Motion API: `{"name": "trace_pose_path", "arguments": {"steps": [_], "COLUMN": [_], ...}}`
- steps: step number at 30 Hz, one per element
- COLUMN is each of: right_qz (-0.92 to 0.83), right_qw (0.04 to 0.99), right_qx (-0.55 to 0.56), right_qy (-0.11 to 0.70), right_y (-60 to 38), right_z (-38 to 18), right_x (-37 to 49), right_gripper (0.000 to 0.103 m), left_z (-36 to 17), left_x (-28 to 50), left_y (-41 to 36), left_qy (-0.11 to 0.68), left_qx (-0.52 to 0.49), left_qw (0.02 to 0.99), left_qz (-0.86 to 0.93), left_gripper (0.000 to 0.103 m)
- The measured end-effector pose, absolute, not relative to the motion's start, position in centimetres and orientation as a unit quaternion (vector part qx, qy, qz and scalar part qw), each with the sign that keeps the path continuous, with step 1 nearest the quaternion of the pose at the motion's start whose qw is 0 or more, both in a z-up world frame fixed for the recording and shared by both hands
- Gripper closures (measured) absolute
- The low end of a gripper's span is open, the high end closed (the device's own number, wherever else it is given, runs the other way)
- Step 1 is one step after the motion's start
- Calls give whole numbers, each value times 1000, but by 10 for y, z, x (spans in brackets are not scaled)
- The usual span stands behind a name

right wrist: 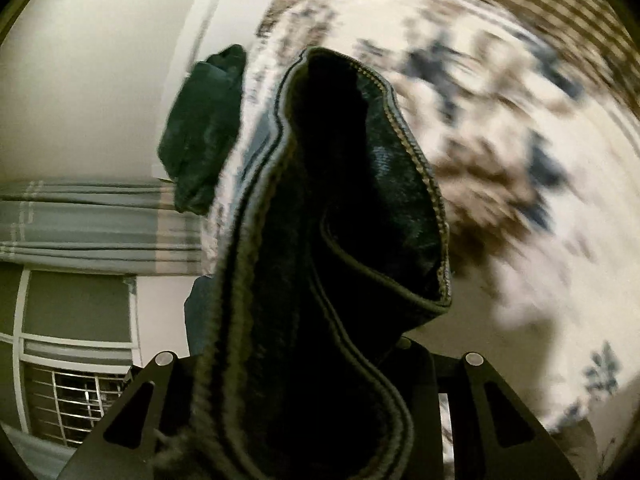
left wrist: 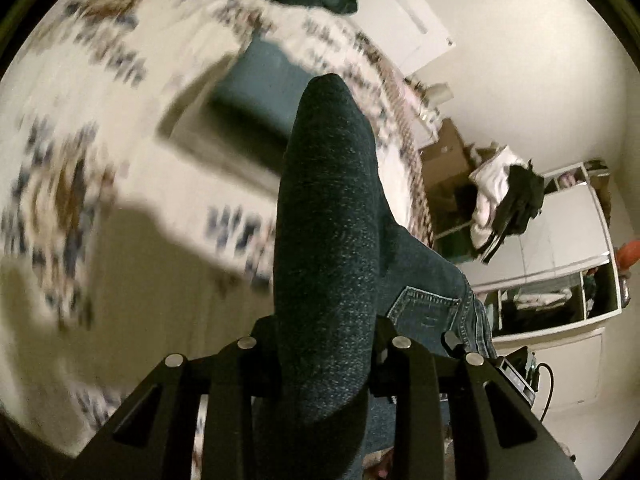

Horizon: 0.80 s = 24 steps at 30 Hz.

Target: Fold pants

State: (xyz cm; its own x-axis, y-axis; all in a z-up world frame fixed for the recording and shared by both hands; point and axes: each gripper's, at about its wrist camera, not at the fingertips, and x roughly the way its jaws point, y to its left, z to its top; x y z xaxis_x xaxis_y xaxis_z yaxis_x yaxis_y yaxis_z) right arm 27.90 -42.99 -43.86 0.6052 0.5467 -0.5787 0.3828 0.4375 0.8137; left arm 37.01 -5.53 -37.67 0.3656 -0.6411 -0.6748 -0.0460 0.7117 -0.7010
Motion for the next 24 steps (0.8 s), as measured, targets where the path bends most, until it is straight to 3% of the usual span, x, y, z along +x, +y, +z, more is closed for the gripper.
{"name": "trace_pose_path", "arguments": {"steps": [7,12,22,24], "right_qz": [63,59,36,40], "right_qw": [738,732,708,706], "right_qx": [529,537,525,521], "right_qy": [414,415,470,478], "right_y": [-404,-392,-392,-393], "right_z": [-407,-424,-507,-518], "right_x": [445,532,621,621], "right_gripper": [68,68,68,67], "left_z": [-367,-391,-470,-480], "left_x": [524,613,666,663], "left_y": [-29,-24,-12,-7], "left_qy": [514,523,575,580], "left_qx": [-325,-318,-337,-338], "left_qw": [766,762,720,716], "left_qz": [-207,-210,-193,-192], "left_gripper": [77,77,76,69]}}
